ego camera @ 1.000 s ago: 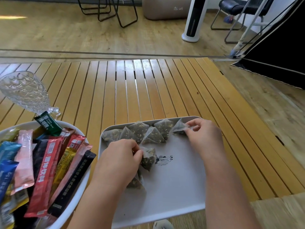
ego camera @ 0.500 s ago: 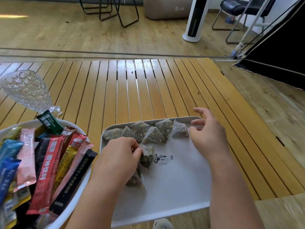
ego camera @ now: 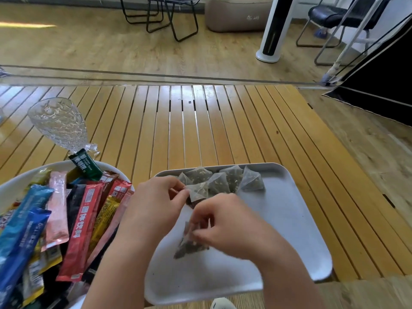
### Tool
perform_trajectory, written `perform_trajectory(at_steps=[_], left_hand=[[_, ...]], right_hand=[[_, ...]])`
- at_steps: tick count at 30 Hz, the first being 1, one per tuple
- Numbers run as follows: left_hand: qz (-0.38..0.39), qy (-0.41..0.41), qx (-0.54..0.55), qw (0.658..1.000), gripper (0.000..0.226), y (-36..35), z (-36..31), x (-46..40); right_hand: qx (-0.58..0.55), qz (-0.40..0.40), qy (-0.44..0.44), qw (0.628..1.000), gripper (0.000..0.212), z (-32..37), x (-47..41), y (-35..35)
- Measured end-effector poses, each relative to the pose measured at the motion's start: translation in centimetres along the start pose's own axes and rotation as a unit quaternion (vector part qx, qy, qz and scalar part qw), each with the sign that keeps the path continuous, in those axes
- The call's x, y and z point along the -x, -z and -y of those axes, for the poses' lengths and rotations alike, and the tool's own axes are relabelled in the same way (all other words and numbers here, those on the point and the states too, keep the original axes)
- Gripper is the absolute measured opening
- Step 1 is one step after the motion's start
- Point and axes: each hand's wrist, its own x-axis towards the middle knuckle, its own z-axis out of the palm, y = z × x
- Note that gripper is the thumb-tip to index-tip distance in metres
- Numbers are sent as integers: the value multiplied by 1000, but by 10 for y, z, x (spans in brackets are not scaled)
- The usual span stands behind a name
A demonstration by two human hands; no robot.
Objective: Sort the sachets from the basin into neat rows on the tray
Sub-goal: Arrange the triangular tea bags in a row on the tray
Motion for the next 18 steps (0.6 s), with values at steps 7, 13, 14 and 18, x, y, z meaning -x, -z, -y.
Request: perform_trajectory(at_steps=[7,13,14,18], left_hand=[[12,-44,-12,999,9,-2,-9,4],[16,-83,1,996,9,-10,-14,4],[20,-87,7,996,9,-11,-14,4],[78,-94,37,992,13,-12,-17,7]], right_hand=[[-293,-421,-56,857,7,-48,32,59],[-129,-606,-143,771,2,-82,10,49],[-112,-604,-148,775,2,-85,6,49],[-82,-556,-188,806,3,-92,-5,46]])
